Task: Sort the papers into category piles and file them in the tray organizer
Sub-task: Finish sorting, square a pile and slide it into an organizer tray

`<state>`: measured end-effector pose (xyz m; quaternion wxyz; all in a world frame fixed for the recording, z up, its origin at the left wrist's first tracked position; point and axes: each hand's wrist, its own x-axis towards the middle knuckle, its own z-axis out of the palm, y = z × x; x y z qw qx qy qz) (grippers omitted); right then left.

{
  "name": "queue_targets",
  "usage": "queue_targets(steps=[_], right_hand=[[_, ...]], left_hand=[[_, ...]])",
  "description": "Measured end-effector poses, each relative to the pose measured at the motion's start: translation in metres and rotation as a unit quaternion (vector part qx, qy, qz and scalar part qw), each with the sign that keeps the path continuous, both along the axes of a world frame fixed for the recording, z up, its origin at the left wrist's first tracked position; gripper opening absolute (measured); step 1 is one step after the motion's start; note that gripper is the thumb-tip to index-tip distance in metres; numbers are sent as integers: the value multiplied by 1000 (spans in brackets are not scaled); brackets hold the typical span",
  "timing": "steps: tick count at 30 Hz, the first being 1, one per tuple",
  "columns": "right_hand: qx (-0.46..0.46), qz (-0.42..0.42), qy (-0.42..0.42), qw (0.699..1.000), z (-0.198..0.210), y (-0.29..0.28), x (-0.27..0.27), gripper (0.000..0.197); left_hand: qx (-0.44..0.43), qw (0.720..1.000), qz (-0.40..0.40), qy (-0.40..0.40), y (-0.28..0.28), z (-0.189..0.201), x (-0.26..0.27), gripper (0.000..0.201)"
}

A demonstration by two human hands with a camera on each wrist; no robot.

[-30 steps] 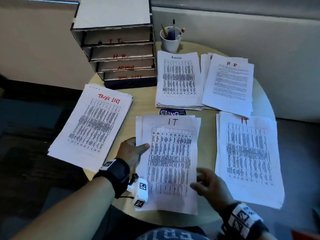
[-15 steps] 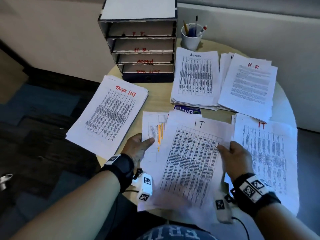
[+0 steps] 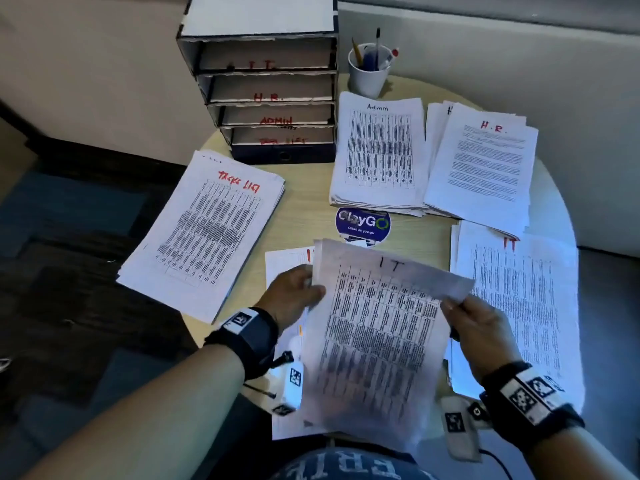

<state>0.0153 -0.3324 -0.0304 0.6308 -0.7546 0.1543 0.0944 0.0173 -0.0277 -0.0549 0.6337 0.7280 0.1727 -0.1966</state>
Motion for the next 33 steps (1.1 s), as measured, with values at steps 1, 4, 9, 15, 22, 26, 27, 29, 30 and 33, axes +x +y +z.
queue_targets(steps=[1,4,9,15,22,26,27,29,30,33], right_hand=[[-10,3,1,1000,-5,-4,1,23],[-14,-39,-1,999,-15,-18,2,15],[130,-76,-13,988,2,-45,2,39],[49,26,4,998,3,-31,-2,26],[-30,54,22,998,-19,14,13,15],[50,102,43,993,-11,8,12,28],[63,117,48,990,-7,6,11,28],[135,120,55,982,2,7,11,26],[176,103,60,977,1,7,12,32],[229,64,66,969,-4,16,14,52]], left_hand=[[-31,999,28,8,0,0,2,33],[-19,998,55,16,3,-2,6,26],[-14,989,142,26,17,-12,5,27],[-30,993,111,17,13,-10,-5,35],[110,993,-50,10,27,-11,-6,33],[444,890,-104,-12,54,-16,25,75],[460,876,-146,13,54,-16,32,89],[487,849,-200,48,49,-15,46,98],[494,843,-203,59,47,-15,52,94],[488,847,-193,81,47,-15,61,54]])
